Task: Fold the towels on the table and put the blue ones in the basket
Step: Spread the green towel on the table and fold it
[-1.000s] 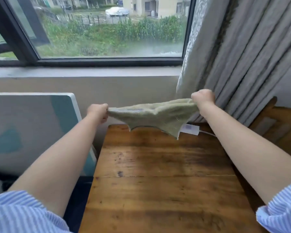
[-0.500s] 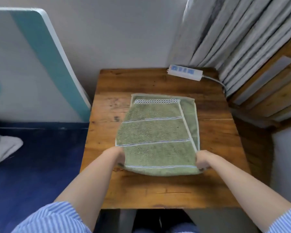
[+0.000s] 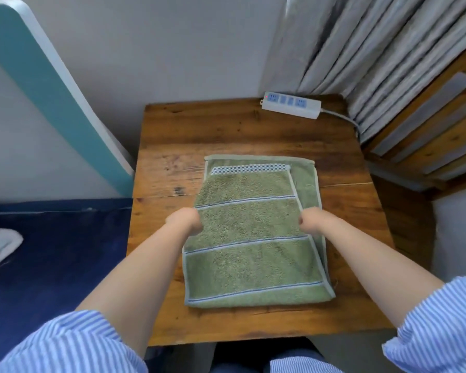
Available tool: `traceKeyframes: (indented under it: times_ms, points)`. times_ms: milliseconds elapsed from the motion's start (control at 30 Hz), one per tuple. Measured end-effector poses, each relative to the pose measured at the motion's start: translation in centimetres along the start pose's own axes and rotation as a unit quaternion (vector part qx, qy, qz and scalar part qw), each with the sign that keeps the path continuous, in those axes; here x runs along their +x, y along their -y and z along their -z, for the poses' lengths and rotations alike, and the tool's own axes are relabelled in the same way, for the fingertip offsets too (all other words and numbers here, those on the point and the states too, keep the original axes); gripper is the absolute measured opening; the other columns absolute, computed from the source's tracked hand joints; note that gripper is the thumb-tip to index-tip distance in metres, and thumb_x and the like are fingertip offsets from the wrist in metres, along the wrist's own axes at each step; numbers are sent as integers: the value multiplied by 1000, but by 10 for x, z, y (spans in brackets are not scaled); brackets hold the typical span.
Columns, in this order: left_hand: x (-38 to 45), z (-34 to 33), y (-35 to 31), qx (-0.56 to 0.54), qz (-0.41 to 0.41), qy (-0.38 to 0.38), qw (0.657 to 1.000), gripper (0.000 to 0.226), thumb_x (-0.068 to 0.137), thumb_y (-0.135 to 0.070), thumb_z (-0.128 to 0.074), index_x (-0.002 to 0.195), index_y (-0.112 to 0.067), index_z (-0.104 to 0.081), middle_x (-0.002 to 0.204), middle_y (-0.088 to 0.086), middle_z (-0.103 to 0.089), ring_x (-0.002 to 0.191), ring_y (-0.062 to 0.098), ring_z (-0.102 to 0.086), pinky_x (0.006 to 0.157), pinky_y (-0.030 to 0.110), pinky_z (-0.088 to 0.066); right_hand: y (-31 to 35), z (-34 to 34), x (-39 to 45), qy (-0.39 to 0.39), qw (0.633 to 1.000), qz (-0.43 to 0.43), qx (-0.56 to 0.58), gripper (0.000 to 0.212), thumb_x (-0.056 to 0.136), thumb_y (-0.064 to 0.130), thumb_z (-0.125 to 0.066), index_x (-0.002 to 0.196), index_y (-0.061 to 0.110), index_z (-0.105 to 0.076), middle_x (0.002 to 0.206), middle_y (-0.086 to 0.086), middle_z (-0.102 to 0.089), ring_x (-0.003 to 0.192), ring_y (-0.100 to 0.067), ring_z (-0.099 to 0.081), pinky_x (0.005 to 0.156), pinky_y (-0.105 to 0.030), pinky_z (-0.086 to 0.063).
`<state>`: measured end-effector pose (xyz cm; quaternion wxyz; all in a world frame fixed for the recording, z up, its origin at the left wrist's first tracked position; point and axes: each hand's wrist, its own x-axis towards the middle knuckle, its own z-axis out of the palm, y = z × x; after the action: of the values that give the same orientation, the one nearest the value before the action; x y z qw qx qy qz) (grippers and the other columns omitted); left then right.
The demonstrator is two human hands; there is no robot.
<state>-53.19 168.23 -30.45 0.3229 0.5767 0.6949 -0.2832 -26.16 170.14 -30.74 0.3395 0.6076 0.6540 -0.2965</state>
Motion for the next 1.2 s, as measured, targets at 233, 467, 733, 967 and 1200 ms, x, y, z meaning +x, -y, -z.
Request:
traceKeyframes:
  times_ms: [233,467,733,967,1200]
  points:
    - [48,56,-38,-55,-18,-78,995,33,93,-13,-39,123,-4,-48,122,13,-55,109,28,-55,83,34,-46,29,64,59,-115,992,54,16,32,88,2,-37,112,4,-58,116,-15,-59,103,-29,-57,79,-32,-48]
    - [93,61,-56,-148,-35,-99,983,52,90,0,-38,141,-8,-29,145,12,-37,134,27,-34,109,38,-31,32,73,113,-186,975,111,47,54,87,-1,-41,139,12,-32,148,-7,-30,138,-24,-23,114,-43,-21]
    - [112,78,-51,9,-196,-21,980,16,87,-17,-50,98,-7,-57,104,13,-61,101,29,-52,77,30,-40,0,80,125,-187,957,167,142,26,91,5,-44,110,5,-62,113,-11,-58,109,-27,-51,91,-34,-41]
    - [98,98,-19,-36,-185,83,978,25,91,-32,-52,104,-12,-59,112,5,-59,104,21,-54,82,29,-40,-74,86,92,-180,948,192,178,22,88,3,-52,105,1,-66,105,-13,-62,105,-25,-55,89,-24,-38]
    - [112,106,-33,-125,-173,-59,975,14,96,-22,-44,85,-14,-46,85,1,-54,85,20,-49,67,27,-31,-94,98,93,-110,975,127,145,23,85,1,-51,103,5,-66,107,-11,-56,98,-25,-54,84,-27,-40]
